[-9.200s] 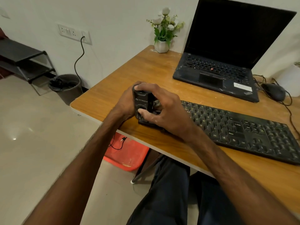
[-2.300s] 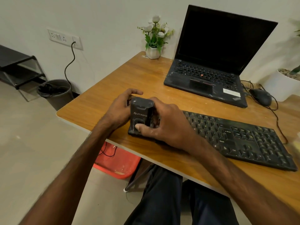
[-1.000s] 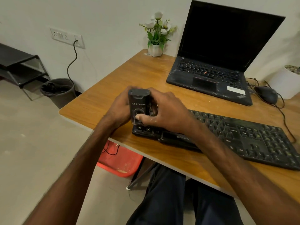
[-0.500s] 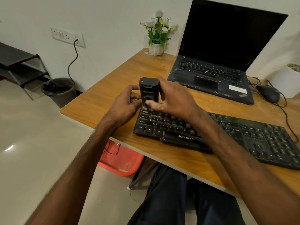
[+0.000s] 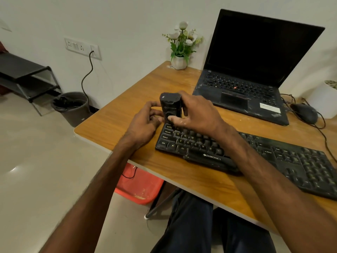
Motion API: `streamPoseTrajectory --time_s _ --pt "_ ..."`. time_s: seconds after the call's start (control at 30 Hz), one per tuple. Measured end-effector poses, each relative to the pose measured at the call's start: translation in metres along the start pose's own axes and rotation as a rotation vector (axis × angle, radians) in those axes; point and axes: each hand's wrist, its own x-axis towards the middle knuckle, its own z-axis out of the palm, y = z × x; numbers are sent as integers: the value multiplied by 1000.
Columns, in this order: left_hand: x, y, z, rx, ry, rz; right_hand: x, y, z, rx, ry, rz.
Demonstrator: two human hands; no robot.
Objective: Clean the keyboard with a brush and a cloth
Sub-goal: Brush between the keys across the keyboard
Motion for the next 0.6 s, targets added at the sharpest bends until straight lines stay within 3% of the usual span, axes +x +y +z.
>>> streamPoseTrajectory --time_s 0.13,0.3,0.6 --pt "2 -1 2 -6 -35 -10 10 -9 -7 9 -111 -98" --pt "1 9 -1 -152 -159 -109 27 7 -8 7 -93 23" --pt "4 0 -3 -3 -151 -41 29 -1 -5 -65 -120 -52"
